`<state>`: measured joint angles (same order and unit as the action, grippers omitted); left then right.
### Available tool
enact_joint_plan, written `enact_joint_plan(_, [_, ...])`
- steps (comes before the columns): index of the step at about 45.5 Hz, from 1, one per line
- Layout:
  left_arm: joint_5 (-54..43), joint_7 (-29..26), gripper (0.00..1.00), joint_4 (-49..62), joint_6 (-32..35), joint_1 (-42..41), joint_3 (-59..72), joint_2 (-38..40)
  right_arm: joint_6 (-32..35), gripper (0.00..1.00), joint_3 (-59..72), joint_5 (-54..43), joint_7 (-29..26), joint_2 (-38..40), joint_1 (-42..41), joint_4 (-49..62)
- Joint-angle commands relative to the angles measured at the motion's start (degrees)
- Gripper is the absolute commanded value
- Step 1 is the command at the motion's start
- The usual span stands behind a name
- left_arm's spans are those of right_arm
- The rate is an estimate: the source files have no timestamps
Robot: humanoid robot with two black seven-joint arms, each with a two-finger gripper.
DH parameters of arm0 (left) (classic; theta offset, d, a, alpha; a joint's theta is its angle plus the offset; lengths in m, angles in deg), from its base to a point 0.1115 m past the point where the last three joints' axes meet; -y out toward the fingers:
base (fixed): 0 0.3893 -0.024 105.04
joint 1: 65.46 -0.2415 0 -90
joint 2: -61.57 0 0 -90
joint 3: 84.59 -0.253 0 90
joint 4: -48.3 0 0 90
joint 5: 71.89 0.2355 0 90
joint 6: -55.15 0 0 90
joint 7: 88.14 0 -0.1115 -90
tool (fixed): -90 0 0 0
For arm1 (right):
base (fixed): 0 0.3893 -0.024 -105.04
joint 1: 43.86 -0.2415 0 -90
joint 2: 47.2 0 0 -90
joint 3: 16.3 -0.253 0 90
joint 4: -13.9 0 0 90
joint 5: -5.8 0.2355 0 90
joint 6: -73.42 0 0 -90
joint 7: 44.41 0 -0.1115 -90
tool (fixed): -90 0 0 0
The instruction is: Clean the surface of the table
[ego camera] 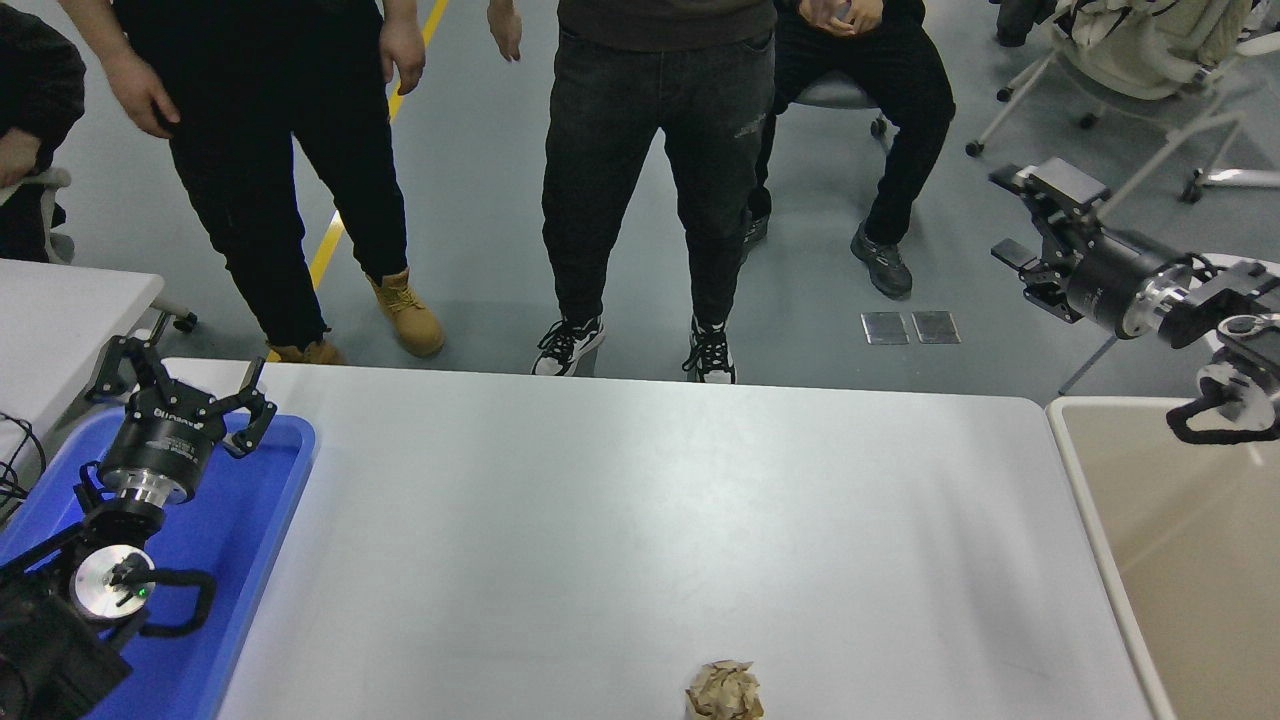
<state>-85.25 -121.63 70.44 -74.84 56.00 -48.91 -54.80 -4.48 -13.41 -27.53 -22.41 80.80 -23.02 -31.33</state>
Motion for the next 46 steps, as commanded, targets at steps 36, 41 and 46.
enact_joint_plan(36, [0.0,0.0,1.0,0.0,0.0,0.0,0.0,0.0,15.58,0.98,20.75,-29.86,0.15,-24.55,-15.48,-11.82])
enact_joint_plan(41, [0.0,0.0,1.0,0.0,0.0,0.0,0.0,0.0,15.58,0.98,21.63,-30.21,0.15,-27.1,-15.04,-11.64])
enact_joint_plan(46, [0.0,0.0,1.0,0.0,0.0,0.0,0.0,0.0,15.58,0.98,22.95,-30.3,0.24,-29.91,-14.25,-11.64])
